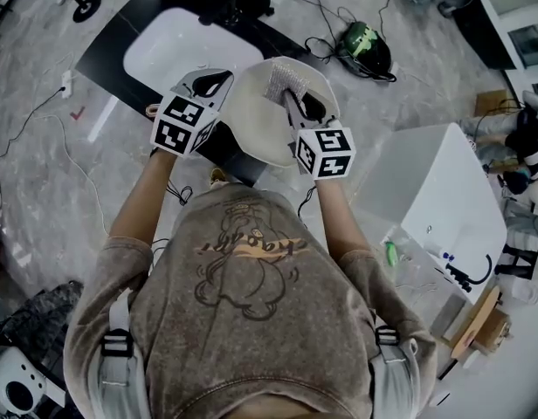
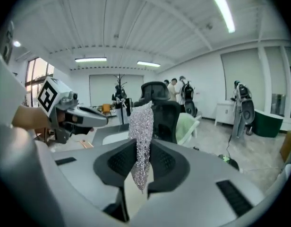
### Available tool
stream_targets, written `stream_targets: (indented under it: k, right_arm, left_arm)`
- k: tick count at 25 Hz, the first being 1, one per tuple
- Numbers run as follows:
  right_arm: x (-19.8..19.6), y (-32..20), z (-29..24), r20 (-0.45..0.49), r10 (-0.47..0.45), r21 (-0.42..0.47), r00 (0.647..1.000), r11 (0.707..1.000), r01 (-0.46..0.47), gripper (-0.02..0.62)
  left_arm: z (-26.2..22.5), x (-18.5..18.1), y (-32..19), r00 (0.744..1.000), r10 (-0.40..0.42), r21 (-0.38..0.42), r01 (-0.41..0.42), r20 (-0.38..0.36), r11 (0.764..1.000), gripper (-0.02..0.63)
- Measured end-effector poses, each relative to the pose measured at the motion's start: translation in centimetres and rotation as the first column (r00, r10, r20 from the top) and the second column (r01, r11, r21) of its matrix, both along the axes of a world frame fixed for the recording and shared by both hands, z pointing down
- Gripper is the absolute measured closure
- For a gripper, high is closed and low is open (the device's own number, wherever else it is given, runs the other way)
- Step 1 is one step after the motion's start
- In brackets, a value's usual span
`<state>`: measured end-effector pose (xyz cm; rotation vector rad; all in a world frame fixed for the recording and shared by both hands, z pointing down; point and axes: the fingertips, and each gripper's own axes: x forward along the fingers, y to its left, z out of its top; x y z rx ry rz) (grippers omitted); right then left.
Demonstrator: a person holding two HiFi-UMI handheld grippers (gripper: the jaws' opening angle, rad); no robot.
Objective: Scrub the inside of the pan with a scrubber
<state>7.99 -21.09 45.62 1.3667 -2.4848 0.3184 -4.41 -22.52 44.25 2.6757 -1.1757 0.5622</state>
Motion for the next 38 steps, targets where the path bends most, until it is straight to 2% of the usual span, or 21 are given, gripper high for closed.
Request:
stream_targets:
  k: [4,7,11,16,22,27,38]
  right_arm:
    - [0.7,0.6,-2.0,0.058,0.084,0.158,0.995,0.983,-0.092,0.508]
    - [1.7,0.9,-2.6,0.119,0.137,0.214,0.983,0.964,-0.160,0.508]
    - [2.0,1.1,-2.6,0.152,0.148,0.225,0.977,0.958,-0.180,0.508]
    - [2.1,1.1,-2.8,0.153,0.169,0.238,0.974,0.950,-0.202,0.509]
    - [1.9,1.2,-3.1,0.148,0.186,0.237,0.971,0.947,-0.218,0.509]
    - [1.7,1.5,-2.3,0.139,0.198,0.213,0.970,0.951,-0.224,0.509]
    - [1.6,2.5,-2.5,0.139,0.198,0.198,0.970,0.954,-0.224,0.508]
  left_arm:
    - [-0.4,-0.7,-0.1,0.991,-0.093,0.070,0.100,-0.096,0.993,0.589]
    - [-0.4,-1.6,0.0,0.980,-0.140,0.111,0.156,-0.139,0.981,0.589]
    - [-0.4,-2.6,0.1,0.969,-0.176,0.134,0.200,-0.173,0.971,0.589]
    - [-0.3,-3.1,0.0,0.971,-0.185,0.150,0.208,-0.154,0.967,0.589]
    - [0.0,-3.6,0.2,0.967,-0.211,0.140,0.231,-0.142,0.963,0.589]
    - [0.1,-4.0,0.3,0.952,-0.255,0.094,0.273,-0.172,0.957,0.588]
    - [-0.4,-3.1,1.4,0.962,-0.233,0.109,0.249,-0.139,0.962,0.588]
